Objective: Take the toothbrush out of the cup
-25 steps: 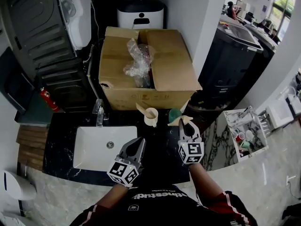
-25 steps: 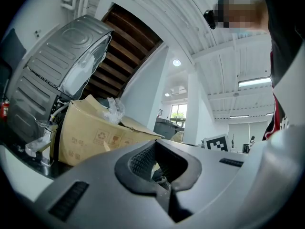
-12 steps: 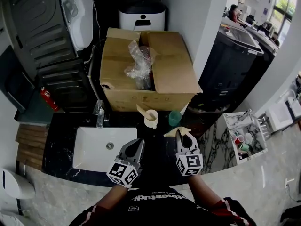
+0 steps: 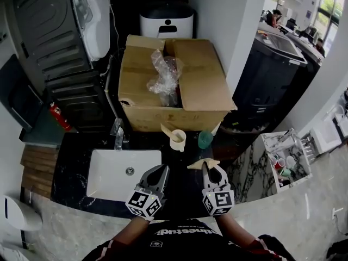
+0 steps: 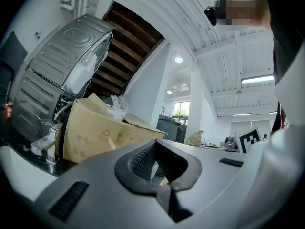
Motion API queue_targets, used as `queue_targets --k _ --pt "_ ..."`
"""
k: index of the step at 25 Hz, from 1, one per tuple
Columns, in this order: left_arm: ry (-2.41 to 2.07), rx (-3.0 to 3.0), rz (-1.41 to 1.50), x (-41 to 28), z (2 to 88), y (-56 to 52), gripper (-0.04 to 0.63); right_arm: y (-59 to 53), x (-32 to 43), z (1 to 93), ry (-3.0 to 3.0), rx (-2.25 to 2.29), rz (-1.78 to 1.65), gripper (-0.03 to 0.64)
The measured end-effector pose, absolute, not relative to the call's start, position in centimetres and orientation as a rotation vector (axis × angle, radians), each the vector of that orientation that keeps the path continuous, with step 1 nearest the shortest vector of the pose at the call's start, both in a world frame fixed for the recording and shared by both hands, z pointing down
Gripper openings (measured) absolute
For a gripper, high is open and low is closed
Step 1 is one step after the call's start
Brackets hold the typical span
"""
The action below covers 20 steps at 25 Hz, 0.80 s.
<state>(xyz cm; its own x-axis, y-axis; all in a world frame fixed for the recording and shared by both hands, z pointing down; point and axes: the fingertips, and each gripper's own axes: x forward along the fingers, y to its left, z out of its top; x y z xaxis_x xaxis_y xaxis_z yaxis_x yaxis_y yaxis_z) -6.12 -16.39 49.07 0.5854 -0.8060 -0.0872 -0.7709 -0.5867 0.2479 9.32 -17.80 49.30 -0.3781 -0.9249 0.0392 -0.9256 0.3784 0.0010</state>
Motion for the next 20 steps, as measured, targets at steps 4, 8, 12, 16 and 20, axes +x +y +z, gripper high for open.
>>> queue_targets --k 4,8,12,16,20 --pt "-1.320 2.630 -0.278 -6.4 49.2 -16.4 0.014 -16.7 8.9 49.8 -2.580 1.728 0.050 0.055" --pt "-1.316 2.630 -0.272 -6.7 49.4 -16.4 0.014 -15.4 8.3 50.7 -2.573 1.709 0.122 0.055" --pt "-1.307 2.627 -0.266 -6.6 49.8 -16.4 0.014 -14.7 7.8 51.4 -2.568 1.695 0.140 0.055" --pt "-1.303 2.627 -0.274 -6.5 49.7 -16.4 0.014 -14.6 7.5 51.2 -2.569 1.680 0.103 0.055" --pt "-1.301 2.635 -0.278 -6.4 49.5 -16.3 0.014 -14.6 7.7 51.5 -2.559 1.677 0.105 0.055"
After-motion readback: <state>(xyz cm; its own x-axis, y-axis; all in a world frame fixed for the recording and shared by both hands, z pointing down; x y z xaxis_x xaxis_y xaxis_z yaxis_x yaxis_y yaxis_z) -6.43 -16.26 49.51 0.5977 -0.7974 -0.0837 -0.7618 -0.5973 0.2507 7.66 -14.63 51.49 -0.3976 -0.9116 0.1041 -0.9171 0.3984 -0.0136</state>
